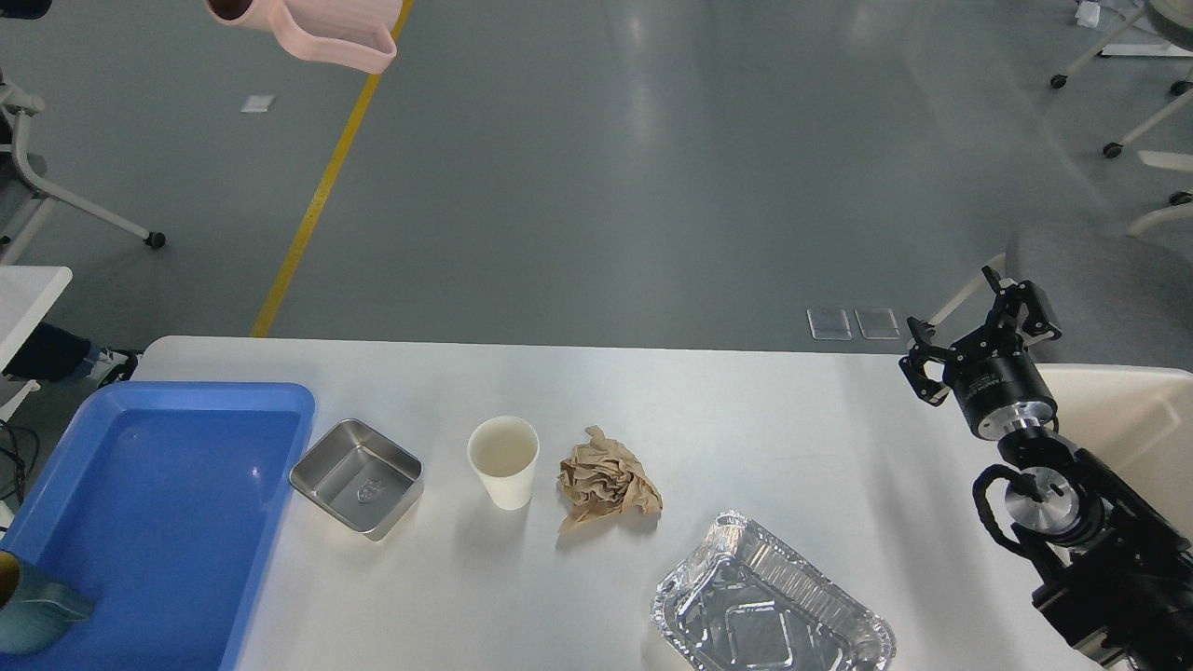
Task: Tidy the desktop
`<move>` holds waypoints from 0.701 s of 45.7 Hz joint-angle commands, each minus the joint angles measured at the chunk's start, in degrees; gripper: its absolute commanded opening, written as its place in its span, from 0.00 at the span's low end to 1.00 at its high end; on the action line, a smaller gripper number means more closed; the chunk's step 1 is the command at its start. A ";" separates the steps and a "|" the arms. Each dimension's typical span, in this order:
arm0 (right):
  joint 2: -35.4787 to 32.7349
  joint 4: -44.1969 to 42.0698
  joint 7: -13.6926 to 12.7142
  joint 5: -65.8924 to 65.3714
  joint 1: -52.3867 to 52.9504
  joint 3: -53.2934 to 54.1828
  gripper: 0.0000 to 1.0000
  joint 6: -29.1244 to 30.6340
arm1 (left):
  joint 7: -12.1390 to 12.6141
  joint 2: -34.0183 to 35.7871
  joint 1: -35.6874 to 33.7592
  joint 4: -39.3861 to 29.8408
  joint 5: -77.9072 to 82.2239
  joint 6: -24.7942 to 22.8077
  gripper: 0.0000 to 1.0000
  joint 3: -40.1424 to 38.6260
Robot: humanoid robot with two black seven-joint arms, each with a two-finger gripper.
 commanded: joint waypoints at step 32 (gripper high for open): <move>-0.55 0.24 0.00 -0.01 0.54 0.00 1.00 0.09 | 3.21 25.81 14.69 -19.67 0.37 0.01 0.00 25.36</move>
